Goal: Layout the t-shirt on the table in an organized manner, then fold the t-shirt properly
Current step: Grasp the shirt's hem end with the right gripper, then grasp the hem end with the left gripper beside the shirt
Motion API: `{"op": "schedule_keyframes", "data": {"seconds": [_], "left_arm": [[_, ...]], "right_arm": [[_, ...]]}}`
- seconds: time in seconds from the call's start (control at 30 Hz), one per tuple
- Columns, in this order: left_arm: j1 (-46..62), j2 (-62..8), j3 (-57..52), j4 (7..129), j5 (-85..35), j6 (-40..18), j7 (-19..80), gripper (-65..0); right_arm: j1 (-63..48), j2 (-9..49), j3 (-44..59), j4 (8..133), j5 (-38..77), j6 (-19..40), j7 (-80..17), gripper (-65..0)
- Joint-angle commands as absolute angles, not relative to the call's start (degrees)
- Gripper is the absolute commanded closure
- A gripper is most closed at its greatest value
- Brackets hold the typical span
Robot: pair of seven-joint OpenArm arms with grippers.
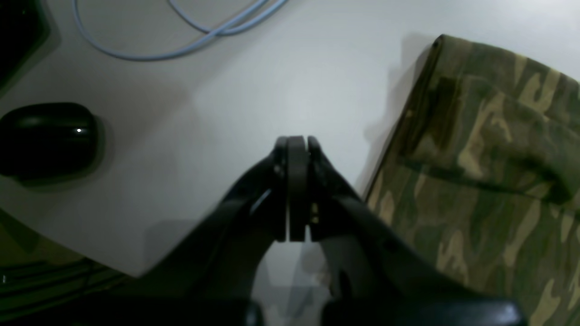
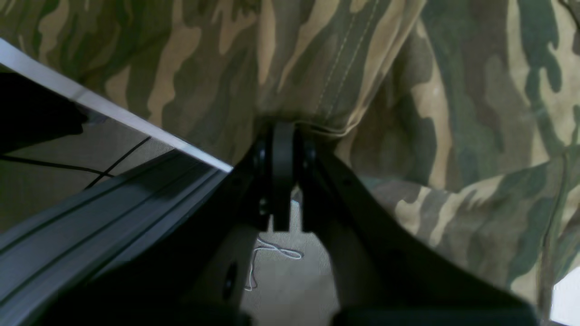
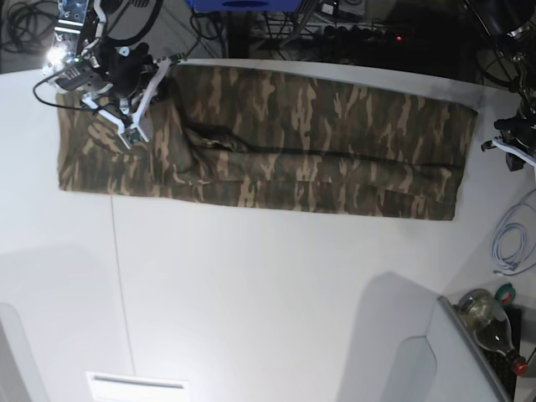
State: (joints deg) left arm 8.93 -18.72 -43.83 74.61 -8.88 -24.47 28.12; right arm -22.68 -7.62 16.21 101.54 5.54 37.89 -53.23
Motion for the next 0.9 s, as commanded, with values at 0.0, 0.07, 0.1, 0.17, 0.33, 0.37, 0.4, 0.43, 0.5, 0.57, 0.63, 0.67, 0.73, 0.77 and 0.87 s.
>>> {"op": "schedule_keyframes", "data": {"seconds": [0.0, 0.07, 0.1, 0.17, 0.33, 0.37, 0.4, 0.43, 0.5, 0.57, 0.63, 0.67, 0.73, 0.77, 0.87], "left_arm": [[8.7, -20.1, -44.3, 75.6, -9.5, -24.4, 27.0, 0.0], [8.7, -20.3, -44.3, 75.6, -9.7, -24.4, 27.2, 0.0], [8.7, -20.4, -44.3, 75.6, -9.7, -24.4, 27.4, 0.0], [9.1, -20.4, -44.4, 75.8, -9.7, -24.5, 27.5, 0.0], [10.6, -20.0, -44.6, 78.5, -11.6, -26.3, 27.5, -23.2], [11.2, -20.0, -44.7, 78.6, -14.2, -28.3, 27.5, -29.9], [11.8, -20.3, -44.7, 78.3, -17.6, -30.9, 27.5, -37.8], [12.5, -20.6, -44.8, 77.3, -21.1, -33.5, 27.5, -46.4], [13.0, -22.4, -44.3, 74.8, -25.5, -37.0, 27.2, -57.9], [12.0, -23.0, -44.3, 69.6, -26.8, -39.0, 27.0, -60.9], [8.7, -23.5, -44.3, 64.3, -26.7, -40.0, 26.2, -59.2], [7.9, -23.8, -44.2, 62.0, -26.7, -40.0, 25.4, -59.1], [6.7, -23.8, -43.5, 58.6, -26.7, -40.0, 23.1, -58.6], [5.9, -23.8, -42.1, 57.7, -26.6, -40.0, 22.3, -58.6], [5.2, -23.9, -36.8, 57.0, -26.6, -40.0, 19.7, -58.6]], "right_arm": [[-22.5, -7.5, 16.0, 102.5, 6.1, 38.0, -52.2, -9.8], [-22.7, -7.5, 16.0, 102.9, 6.2, 38.0, -52.2, -20.6], [-22.9, -7.5, 16.0, 103.1, 6.2, 38.0, -52.2, -25.7], [-24.0, -7.5, 16.3, 105.1, 6.2, 38.0, -51.9, -35.4], [-25.9, -7.4, 16.5, 109.8, 6.2, 38.1, -47.3, -47.7], [-25.9, -7.3, 16.5, 109.8, 6.2, 38.1, -45.7, -47.7], [-26.0, -7.3, 16.5, 109.8, 6.2, 38.1, -44.3, -47.7], [-26.0, -7.3, 16.3, 109.8, 6.2, 38.1, -43.6, -47.7], [-26.0, -7.3, 16.0, 109.8, 6.2, 38.1, -43.3, -47.6], [-26.0, -7.3, 16.0, 109.8, 6.2, 38.1, -43.1, -47.6], [-25.8, -7.4, 16.0, 109.8, 6.2, 38.1, -43.0, -47.6], [-25.8, -7.4, 16.0, 109.6, 6.2, 38.1, -42.9, -47.6], [-25.7, -7.4, 16.0, 108.9, 6.2, 38.1, -42.9, -47.6], [-25.7, -7.4, 16.0, 108.4, 6.2, 38.1, -42.9, -47.6], [-25.7, -7.4, 16.0, 107.1, 6.2, 38.3, -42.9, -47.6]]}}
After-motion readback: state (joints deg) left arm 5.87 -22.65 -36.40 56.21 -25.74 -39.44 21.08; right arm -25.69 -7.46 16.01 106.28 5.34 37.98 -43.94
